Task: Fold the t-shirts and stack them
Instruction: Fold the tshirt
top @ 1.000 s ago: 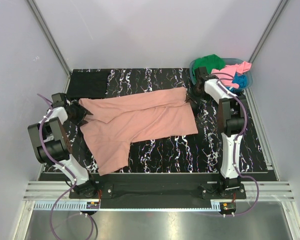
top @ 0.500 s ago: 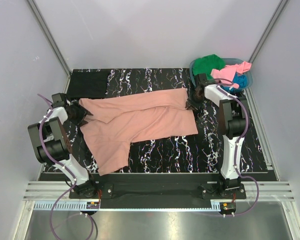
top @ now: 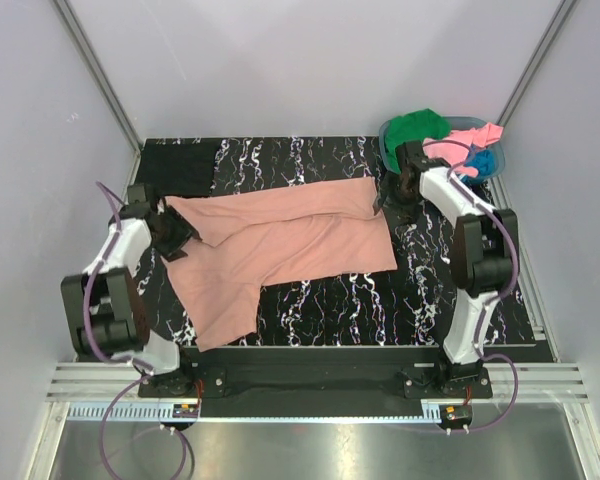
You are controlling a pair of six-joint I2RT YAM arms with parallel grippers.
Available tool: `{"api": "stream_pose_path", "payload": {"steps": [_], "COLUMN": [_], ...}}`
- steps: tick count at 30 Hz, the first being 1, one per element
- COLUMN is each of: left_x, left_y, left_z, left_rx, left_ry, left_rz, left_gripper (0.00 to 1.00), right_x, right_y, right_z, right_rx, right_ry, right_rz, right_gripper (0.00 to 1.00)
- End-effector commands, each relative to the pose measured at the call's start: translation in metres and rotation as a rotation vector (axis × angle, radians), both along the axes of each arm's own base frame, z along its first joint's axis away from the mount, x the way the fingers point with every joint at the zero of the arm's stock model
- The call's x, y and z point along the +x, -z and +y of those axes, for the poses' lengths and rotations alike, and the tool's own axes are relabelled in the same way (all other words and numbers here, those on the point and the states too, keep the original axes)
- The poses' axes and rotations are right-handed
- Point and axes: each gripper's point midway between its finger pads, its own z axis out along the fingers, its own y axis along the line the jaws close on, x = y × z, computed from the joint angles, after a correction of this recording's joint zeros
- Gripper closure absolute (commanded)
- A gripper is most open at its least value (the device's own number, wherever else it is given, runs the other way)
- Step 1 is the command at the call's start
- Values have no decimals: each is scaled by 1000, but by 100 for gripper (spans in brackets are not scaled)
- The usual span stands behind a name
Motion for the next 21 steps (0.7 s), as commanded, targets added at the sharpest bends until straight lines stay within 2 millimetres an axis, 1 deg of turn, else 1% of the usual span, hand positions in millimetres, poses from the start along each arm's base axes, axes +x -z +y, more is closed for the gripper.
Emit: {"api": "stream_pose_path", "payload": {"steps": [1,2,3,4,5,6,7,9,10,11,12,13,15,16,18,21], "left_x": [-46,-54,-70,-79,-87,-95,-111,-130,-148,-153,-159,-172,-179,-186,-187,-195], "left_y": [-5,-5,3,-3,-2,-1,3,9,18,15,16,21,21,28,33,35], "left_z": [-11,-18,-21,-21,-21,-21,-23,-19,-16,-14,-9,-10,-13,-15,-20,-21], "left_rx": [76,83,81,86,85,86,81,115,141,153,181,186,184,171,159,161], "left_ry": [-59,-58,-71,-111,-129,-145,-165,-188,-211,-224,-244,-257,-269,-284,-284,-285], "left_rz": [96,108,145,132,139,145,174,228,279,257,271,312,306,317,300,330], "left_gripper": [40,40,41,41,42,43,47,50,50,50,50,50,50,50,50,51], "right_x": [-50,-56,-59,-74,-76,-81,-91,-97,-103,-106,-107,-111,-114,-116,-118,-119], "right_y": [-18,-28,-28,-18,-23,-20,-14,-14,-10,-13,-13,-11,-15,-15,-13,-16], "right_z": [2,5,8,11,13,14,16,17,17,17,17,19,22,23,23,26], "right_rx": [8,32,55,83,101,112,128,136,143,146,153,167,182,189,192,211], "right_ry": [-97,-100,-101,-112,-120,-127,-137,-150,-156,-159,-159,-165,-175,-178,-176,-168], "right_rz": [37,12,-2,31,3,10,31,22,34,25,18,20,4,2,2,7], "right_gripper": [25,27,32,34,35,38,41,44,45,47,48,49,51,51,53,54]}}
